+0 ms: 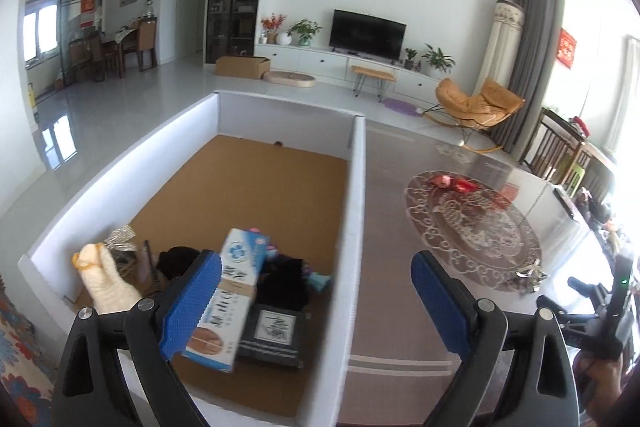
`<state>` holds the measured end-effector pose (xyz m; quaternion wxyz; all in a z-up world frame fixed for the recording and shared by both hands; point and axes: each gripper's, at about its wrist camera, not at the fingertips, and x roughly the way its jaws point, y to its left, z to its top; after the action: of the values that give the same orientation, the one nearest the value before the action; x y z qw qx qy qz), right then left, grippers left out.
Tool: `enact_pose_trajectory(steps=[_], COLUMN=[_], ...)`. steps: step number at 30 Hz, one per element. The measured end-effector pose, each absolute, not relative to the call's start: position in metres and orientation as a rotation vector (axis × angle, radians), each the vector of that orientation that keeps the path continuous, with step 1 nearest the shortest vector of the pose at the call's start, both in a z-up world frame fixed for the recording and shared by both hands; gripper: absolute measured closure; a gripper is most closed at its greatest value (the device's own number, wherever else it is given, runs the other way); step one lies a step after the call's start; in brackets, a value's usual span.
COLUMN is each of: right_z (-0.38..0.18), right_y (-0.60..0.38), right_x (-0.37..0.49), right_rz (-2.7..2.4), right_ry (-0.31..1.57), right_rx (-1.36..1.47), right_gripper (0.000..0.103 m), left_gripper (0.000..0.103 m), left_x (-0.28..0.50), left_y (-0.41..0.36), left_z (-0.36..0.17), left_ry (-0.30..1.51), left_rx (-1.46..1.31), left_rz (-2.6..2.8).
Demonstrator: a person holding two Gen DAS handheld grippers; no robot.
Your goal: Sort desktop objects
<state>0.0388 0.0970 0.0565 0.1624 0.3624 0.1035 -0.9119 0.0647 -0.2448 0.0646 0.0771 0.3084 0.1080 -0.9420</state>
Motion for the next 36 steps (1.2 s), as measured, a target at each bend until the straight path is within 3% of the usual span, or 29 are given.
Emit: enact_pose_trajectory(steps=[5, 11, 20, 36], right_z=[0.027, 0.012, 0.002, -0.004], right_y=[0.189, 0.217, 0.202, 0.166], right_x=[0.037, 0.042, 0.027, -0.053], right_rz=[-2.696, -2.679, -2.623, -2.581], right_ry=[0.14, 0.052, 0.107, 0.172], right_rx=[1.258, 1.366, 1.435, 1.438], right_gripper=[0.002, 0.002, 0.002, 0.0], left_gripper=[0.0, 0.0, 0.0, 0.0], left_x=[0.045, 0.0, -0.057, -0.075], left_y=[-0.165, -0.104, -0.098, -0.091], left_z=[0.064, -0.002, -0.056, -0.075], left_ry=[0.26, 0.126, 0.146, 0.024], left_rx=[1.014, 1.293, 1.436, 1.451], left_rz=[-3.031, -2.992, -2.88, -2.856])
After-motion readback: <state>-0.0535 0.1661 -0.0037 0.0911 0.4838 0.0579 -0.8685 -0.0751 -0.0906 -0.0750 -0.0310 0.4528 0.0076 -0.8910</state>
